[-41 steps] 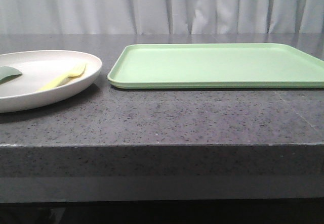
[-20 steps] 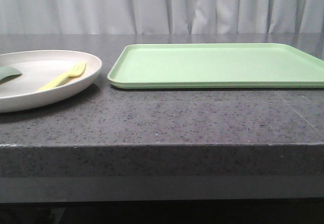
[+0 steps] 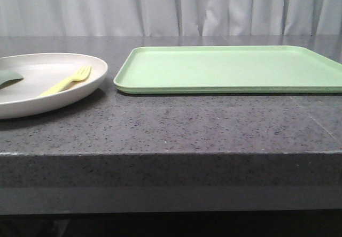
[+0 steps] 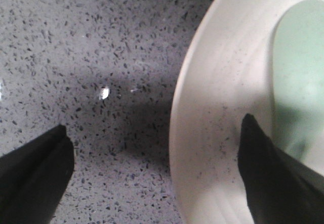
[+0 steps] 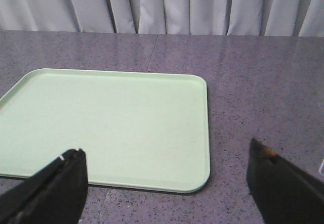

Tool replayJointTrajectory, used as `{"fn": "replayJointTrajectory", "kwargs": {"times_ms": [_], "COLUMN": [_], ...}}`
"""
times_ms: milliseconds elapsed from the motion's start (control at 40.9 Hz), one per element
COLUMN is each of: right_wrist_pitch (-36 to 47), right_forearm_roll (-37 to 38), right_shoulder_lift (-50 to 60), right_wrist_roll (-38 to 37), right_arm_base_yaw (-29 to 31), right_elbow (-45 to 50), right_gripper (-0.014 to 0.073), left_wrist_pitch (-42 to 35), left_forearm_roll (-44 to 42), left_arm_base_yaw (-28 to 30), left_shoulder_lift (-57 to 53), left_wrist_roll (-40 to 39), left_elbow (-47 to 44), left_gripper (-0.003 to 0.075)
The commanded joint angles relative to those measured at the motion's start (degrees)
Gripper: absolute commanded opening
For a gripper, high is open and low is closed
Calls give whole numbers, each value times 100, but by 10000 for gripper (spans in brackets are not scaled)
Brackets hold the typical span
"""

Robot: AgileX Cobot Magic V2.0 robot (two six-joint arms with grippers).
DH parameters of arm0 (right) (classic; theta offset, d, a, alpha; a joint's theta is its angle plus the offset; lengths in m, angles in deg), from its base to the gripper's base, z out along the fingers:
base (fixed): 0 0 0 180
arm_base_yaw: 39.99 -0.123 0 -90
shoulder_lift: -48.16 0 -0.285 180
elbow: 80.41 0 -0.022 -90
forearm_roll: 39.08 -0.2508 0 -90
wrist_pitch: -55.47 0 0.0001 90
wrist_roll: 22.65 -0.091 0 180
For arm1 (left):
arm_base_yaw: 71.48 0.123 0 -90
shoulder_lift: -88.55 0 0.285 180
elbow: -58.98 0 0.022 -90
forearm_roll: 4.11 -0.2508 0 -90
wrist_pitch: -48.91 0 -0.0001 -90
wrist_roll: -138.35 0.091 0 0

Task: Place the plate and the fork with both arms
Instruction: 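Lower the left gripper to the cream plate rim and grasp it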

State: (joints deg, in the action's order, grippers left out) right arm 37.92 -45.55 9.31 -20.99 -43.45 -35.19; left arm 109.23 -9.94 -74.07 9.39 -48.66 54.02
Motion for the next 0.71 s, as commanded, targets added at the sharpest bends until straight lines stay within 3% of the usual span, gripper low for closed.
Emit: {"fn": "replayJointTrajectory", "kwargs": {"times_ms": [0,196,293,685], "right_wrist_pitch": [438,438,438,438], "right_forearm_roll": [34,34,34,34], "right_shoulder_lift": [-32,-32,-32,-32], "right_wrist_roll": [22,22,22,22], "right_arm_base_yaw": [-8,-8,-8,-8], "right_elbow": [-208,-208,-208,-208], "right_gripper": [654,654,654,654], "left_wrist_pitch": [-101,-101,-101,-157], "left_forearm_roll": [-16,-8,6,268], "left_arm_base_yaw": [10,10,10,10], "left_shoulder_lift": [-143,-143,-143,-143], "left_wrist_roll": [-75,-75,-75,-75], "left_elbow": [154,154,154,154], "left_gripper": [629,627,574,-7]}}
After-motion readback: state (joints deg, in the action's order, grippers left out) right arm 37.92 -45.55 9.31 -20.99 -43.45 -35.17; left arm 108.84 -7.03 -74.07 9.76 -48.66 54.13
